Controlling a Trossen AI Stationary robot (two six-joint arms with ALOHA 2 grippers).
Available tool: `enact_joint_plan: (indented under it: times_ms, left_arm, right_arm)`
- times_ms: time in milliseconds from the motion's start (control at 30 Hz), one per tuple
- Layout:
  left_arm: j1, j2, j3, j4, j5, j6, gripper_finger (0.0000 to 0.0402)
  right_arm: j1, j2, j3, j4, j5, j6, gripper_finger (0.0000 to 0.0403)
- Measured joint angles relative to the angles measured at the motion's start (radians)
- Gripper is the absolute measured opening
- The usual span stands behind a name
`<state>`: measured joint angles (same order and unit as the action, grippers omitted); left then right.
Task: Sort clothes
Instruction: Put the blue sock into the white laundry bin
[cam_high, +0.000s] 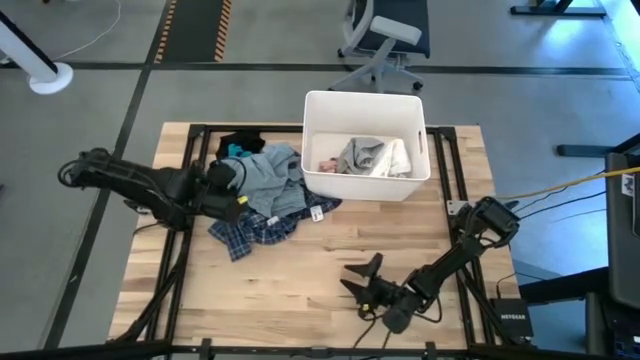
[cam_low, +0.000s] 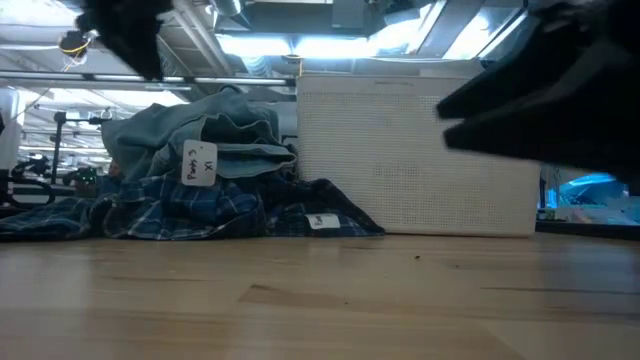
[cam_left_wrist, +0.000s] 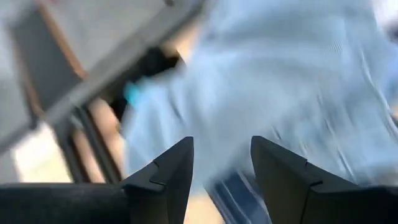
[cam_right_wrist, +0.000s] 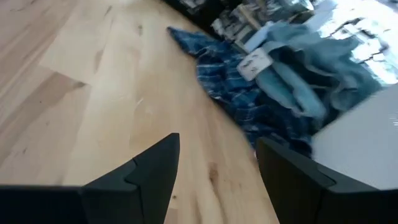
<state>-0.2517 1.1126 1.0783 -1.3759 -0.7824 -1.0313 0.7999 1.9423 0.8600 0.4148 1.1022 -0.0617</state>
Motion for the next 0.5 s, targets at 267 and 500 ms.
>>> enact_joint_plan:
  times_ms: [267,500]
  left_arm:
    - [0.125,0.000,-0.081,0.238,-0.144,0.192,0.0156]
    - [0.095,0.002,-0.315,0.620,0.189,0.333,0.0156]
  right_arm:
    - [-0.020,0.006,0.000,0.003,-0.075,-0.014,0.0232]
    - [0.007,0.006,0.001,0.002,-0.067,0.002,0.0232]
